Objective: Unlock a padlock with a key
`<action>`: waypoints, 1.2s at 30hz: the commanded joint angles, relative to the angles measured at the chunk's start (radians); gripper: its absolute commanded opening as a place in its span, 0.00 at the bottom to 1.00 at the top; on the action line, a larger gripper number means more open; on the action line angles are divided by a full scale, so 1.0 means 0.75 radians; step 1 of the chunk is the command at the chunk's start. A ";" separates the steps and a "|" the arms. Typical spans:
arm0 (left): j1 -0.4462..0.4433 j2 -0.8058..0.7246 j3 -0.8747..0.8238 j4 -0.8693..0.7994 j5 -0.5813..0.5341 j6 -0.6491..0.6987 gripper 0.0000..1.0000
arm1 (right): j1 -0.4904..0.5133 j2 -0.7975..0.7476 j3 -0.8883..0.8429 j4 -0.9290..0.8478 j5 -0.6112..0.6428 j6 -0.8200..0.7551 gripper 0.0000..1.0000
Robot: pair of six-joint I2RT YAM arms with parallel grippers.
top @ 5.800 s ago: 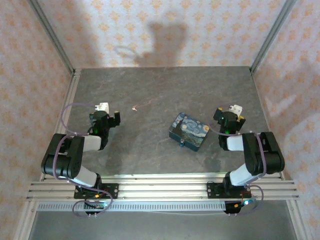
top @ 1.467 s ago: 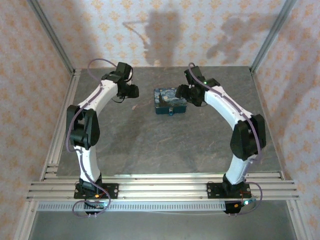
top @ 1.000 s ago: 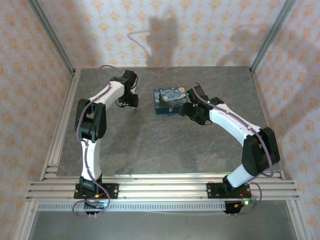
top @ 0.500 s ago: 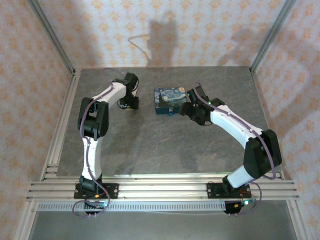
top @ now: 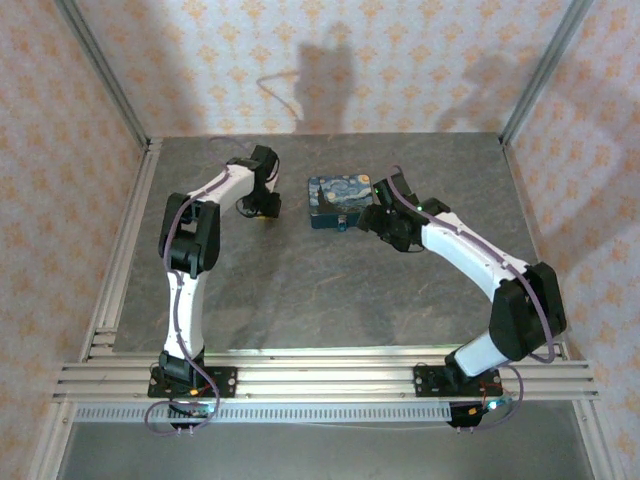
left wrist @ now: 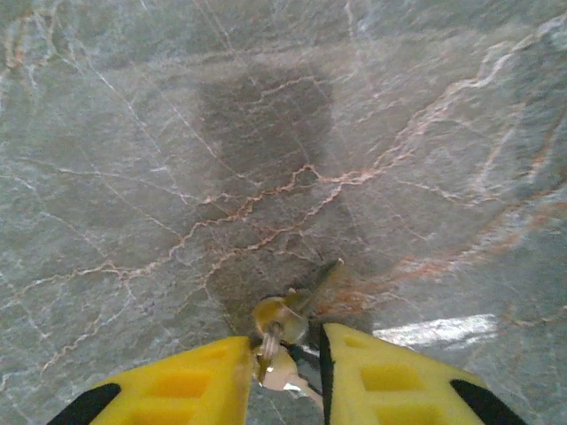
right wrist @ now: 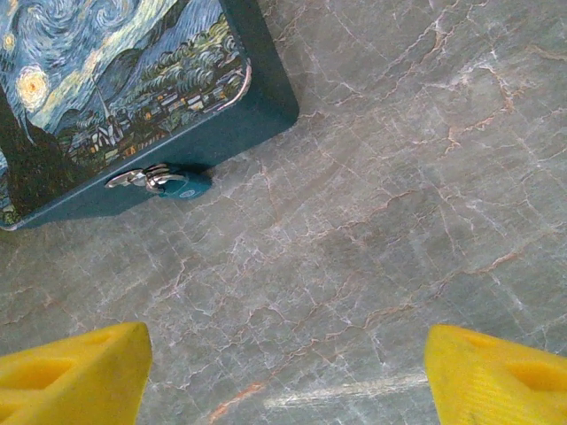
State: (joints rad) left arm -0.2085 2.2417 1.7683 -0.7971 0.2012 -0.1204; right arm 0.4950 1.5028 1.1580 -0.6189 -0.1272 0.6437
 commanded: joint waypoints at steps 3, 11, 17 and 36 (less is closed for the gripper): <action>0.010 0.011 -0.028 0.006 0.008 0.034 0.20 | 0.013 -0.053 -0.026 -0.009 0.045 0.025 0.81; 0.008 -0.110 -0.220 0.085 0.045 0.069 0.03 | 0.014 -0.099 -0.071 0.017 0.040 0.058 0.80; 0.007 -0.244 -0.439 0.198 0.125 0.069 0.00 | 0.015 -0.151 -0.139 0.047 0.033 0.093 0.80; -0.132 -0.653 -0.787 0.288 0.349 0.242 0.00 | 0.021 -0.372 -0.472 0.287 -0.056 0.241 0.79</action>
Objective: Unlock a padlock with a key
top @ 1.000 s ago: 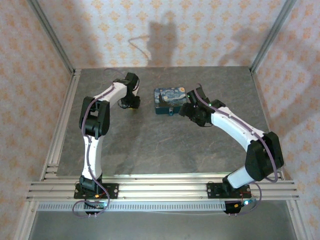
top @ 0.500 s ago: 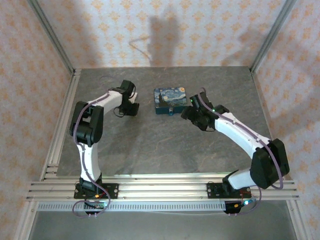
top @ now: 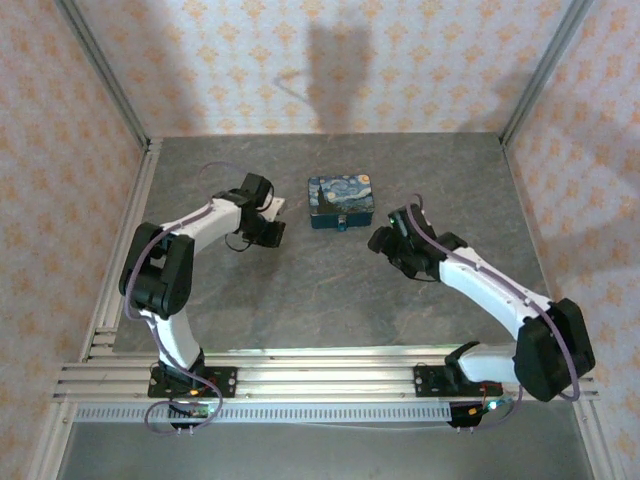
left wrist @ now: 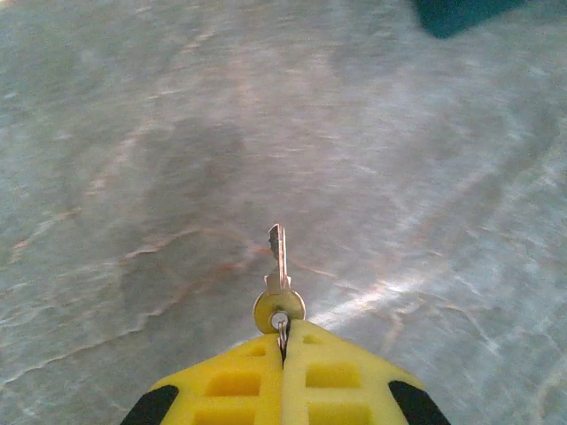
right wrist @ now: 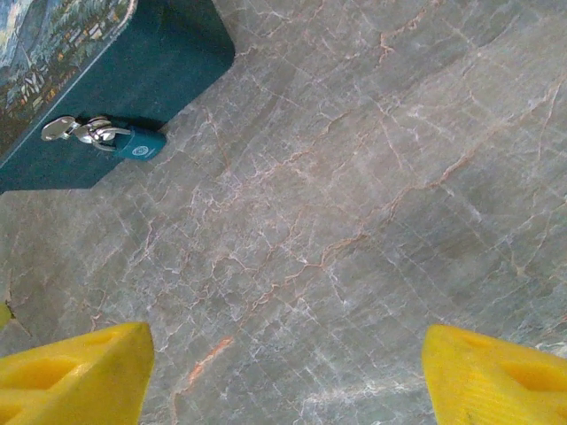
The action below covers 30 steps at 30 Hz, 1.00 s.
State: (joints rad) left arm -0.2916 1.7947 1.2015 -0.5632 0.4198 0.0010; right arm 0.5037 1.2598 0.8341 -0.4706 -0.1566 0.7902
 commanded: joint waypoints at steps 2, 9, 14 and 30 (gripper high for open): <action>-0.028 -0.079 -0.041 -0.024 0.081 0.093 0.00 | 0.010 -0.061 -0.070 0.123 -0.028 0.053 0.77; -0.060 -0.162 -0.037 -0.044 0.150 0.115 0.00 | 0.009 -0.066 -0.104 0.280 -0.175 0.071 0.74; -0.118 -0.296 -0.043 -0.020 0.169 0.128 0.00 | 0.009 -0.041 -0.046 0.390 -0.342 0.086 0.70; -0.286 -0.502 -0.011 0.111 0.275 0.080 0.00 | 0.016 0.078 0.250 0.401 -0.779 -0.018 0.67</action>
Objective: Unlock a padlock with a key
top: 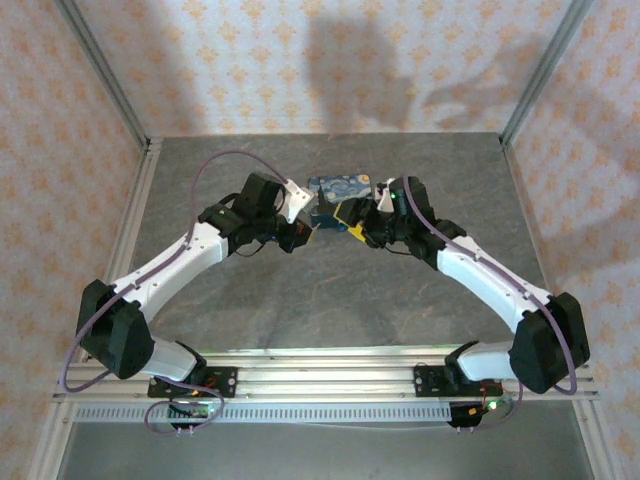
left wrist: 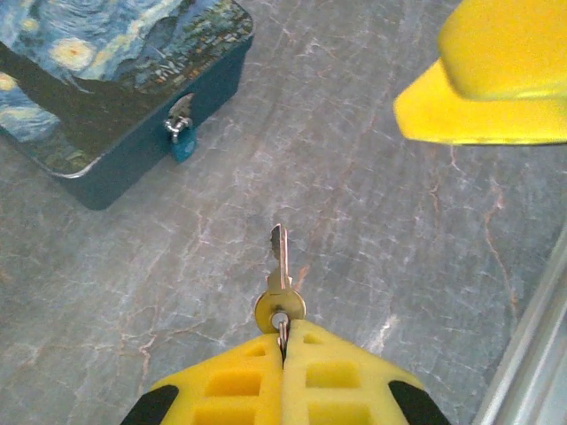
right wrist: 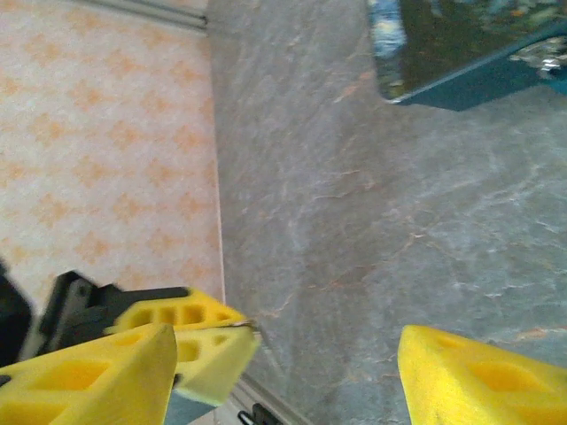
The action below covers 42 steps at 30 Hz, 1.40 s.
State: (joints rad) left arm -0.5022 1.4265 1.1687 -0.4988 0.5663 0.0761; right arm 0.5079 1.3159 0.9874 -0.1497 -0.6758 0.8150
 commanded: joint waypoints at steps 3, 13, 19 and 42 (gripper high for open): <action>-0.014 -0.035 0.030 0.046 0.087 -0.026 0.00 | 0.014 0.002 0.058 -0.030 -0.115 -0.050 0.61; -0.045 -0.061 0.016 0.096 0.114 -0.014 0.00 | 0.038 0.051 0.086 -0.036 -0.123 -0.040 0.51; -0.066 -0.067 0.024 0.103 0.108 0.001 0.00 | 0.045 0.084 0.099 -0.010 -0.148 -0.025 0.42; -0.081 -0.064 0.049 0.086 0.058 -0.030 0.00 | 0.045 0.063 0.044 0.041 -0.072 -0.057 0.00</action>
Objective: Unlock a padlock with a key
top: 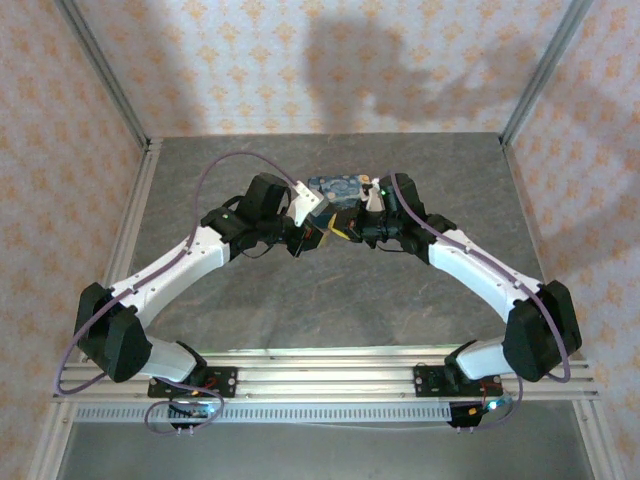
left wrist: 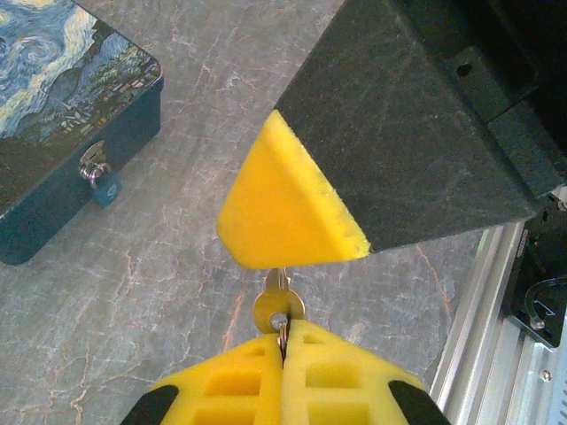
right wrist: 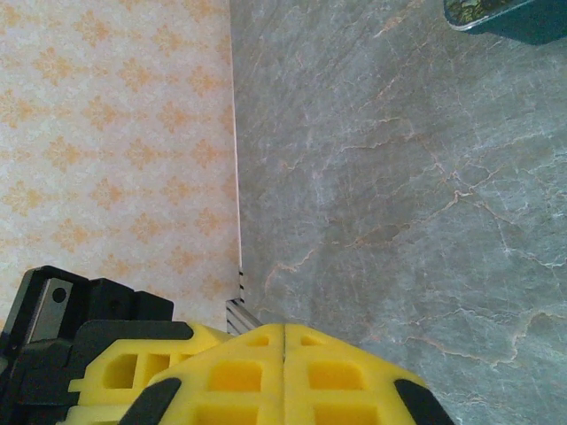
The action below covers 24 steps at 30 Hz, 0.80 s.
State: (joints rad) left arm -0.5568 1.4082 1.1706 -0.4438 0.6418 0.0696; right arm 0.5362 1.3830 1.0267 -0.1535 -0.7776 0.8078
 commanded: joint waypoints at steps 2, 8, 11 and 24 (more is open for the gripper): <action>-0.009 -0.041 0.062 -0.011 -0.120 -0.062 0.13 | 0.007 -0.054 -0.013 0.047 0.092 -0.098 0.00; -0.007 -0.090 0.078 -0.036 -0.288 -0.179 0.42 | 0.007 -0.124 0.157 -0.265 0.249 -0.515 0.00; 0.002 -0.098 0.109 -0.054 -0.322 -0.248 0.45 | 0.007 -0.132 0.274 -0.454 0.356 -0.760 0.00; 0.164 -0.140 -0.039 0.440 0.334 -0.583 0.54 | 0.007 -0.220 0.336 -0.294 0.134 -1.045 0.00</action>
State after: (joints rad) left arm -0.4484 1.3224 1.1614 -0.2886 0.7254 -0.2680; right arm 0.5400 1.2644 1.3025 -0.4843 -0.5739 0.0689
